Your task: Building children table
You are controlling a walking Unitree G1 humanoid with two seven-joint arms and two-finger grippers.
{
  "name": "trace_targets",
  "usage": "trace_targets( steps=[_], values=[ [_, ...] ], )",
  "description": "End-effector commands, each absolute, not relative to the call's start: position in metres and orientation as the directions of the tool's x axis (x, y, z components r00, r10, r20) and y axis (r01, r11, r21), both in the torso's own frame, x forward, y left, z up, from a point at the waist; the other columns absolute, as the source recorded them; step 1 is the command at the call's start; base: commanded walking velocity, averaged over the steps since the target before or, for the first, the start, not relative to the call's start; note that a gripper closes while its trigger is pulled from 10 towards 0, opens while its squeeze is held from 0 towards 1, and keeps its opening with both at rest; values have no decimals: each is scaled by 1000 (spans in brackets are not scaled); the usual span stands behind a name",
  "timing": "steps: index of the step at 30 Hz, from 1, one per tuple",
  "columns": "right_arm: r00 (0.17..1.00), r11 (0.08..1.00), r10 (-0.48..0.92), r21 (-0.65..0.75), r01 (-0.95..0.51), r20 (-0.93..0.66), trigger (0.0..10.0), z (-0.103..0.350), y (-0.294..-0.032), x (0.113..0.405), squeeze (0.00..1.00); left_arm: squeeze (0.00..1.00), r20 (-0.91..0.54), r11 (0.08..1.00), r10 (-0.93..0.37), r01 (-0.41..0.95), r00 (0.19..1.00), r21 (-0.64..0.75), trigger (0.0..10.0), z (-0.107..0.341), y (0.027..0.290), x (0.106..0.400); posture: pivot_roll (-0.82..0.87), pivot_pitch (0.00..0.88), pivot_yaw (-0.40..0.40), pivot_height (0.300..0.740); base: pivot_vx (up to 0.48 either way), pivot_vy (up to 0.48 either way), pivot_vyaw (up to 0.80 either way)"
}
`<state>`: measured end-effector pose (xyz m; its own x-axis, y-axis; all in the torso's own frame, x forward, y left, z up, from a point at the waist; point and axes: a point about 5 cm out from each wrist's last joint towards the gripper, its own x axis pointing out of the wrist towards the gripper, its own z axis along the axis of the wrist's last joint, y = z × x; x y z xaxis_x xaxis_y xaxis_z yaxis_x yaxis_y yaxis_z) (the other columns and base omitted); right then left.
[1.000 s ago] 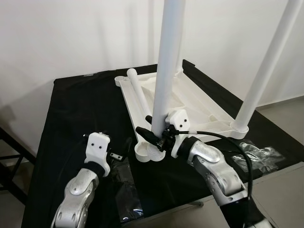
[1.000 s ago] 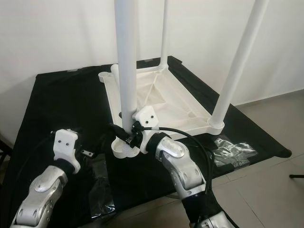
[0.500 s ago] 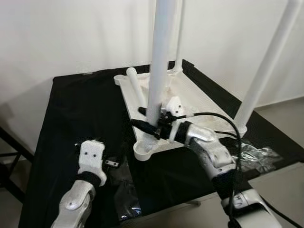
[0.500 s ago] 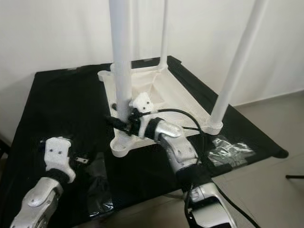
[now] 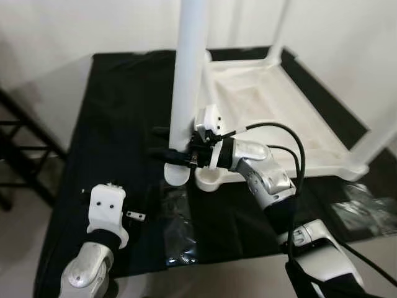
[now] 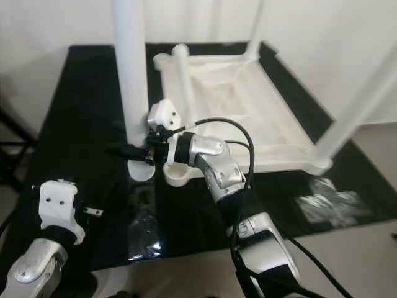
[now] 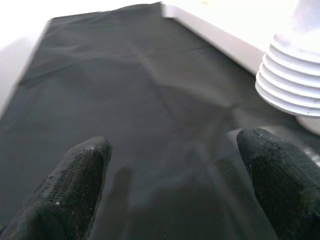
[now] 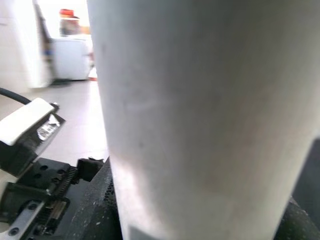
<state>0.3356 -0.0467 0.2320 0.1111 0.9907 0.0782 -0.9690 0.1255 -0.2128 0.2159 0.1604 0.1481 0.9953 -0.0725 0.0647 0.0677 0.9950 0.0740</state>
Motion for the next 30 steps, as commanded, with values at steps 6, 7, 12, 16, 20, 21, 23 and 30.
trace_targets(
  steps=[6, 7, 12, 16, 20, 21, 23, 30],
  values=[
    [107, 119, 992, -236, -964, 63, 10000, 238, -58, 341, 0, 0, 55, 995, -69, 65, 996, 73, 10000, 148, 156, 216, 21, 158, -54, 740, 0, 0, 797],
    [121, 132, 991, -233, -963, 61, 10000, 239, -61, 343, 0, 0, 53, 995, -70, 66, 996, 73, 10000, 148, 156, 218, 21, 158, -54, 740, 0, 0, 800],
    [205, 216, 976, -236, -947, 69, 10000, 235, -65, 347, 0, 0, 38, 995, -76, 73, 996, 72, 10000, 146, 156, 222, 13, 129, -54, 740, 0, 0, 160],
    [198, 210, 977, -206, -956, 74, 10000, 224, -67, 336, 0, 0, 18, 995, -64, 62, 998, 74, 10000, 141, 158, 228, 4, 104, -51, 740, 0, -447, 0],
    [199, 210, 977, -178, -961, 77, 10000, 210, -70, 322, 0, 0, -3, 995, -45, 45, 999, 84, 10000, 136, 162, 235, -12, 83, -43, 740, 0, -469, 0],
    [203, 214, 976, -175, -961, 78, 10000, 209, -70, 322, 0, 0, -6, 995, -41, 42, 999, 87, 10000, 135, 163, 237, -12, 83, -43, 740, 0, -469, 0],
    [229, 240, 970, -170, -956, 85, 10000, 208, -71, 323, 0, 0, -3, 996, -29, 29, 1000, 87, 10000, 135, 164, 239, -18, 77, -42, 740, 0, 0, 0],
    [284, 297, 954, -183, -937, 92, 10000, 209, -76, 326, 0, 0, -11, 994, -30, 31, 999, 103, 10000, 133, 165, 245, -25, 57, -40, 740, 0, 0, 0]
  ],
)
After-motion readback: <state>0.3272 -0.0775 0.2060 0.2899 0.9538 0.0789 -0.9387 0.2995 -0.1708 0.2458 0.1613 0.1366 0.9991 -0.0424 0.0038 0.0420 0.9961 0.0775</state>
